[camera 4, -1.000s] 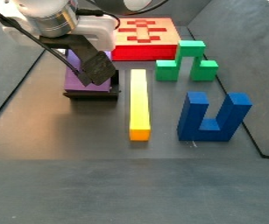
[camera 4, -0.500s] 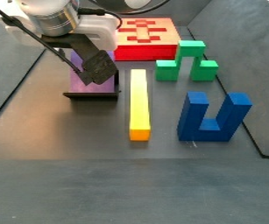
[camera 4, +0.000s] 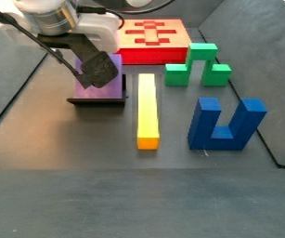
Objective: Pick up the purple object. Move up. Place the purple object on the fixture. Regrasp the purple object. Move to above the board. Insert the purple object.
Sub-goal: Regrasp the purple object.
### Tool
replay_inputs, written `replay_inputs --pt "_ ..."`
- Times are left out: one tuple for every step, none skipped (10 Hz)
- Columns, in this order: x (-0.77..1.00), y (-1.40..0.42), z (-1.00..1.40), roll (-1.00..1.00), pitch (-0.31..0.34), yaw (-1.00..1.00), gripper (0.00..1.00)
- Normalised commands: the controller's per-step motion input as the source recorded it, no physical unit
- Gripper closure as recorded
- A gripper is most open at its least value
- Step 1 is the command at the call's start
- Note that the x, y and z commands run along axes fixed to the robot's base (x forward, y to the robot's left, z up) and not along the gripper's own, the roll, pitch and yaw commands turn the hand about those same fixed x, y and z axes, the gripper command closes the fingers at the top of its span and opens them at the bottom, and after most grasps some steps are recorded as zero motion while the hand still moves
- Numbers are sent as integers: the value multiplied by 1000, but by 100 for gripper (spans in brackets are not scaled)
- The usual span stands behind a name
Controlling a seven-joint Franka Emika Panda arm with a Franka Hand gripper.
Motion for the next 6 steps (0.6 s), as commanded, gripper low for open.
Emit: replay_inputs --pt "0 191 194 143 120 0 0" --pt "-23 186 217 234 166 0 0" --pt "-66 166 243 357 214 0 0" --pt "-80 123 263 486 263 0 0" --pt "-77 11 266 791 323 0 0" --pt "-23 3 240 914 349 0 0"
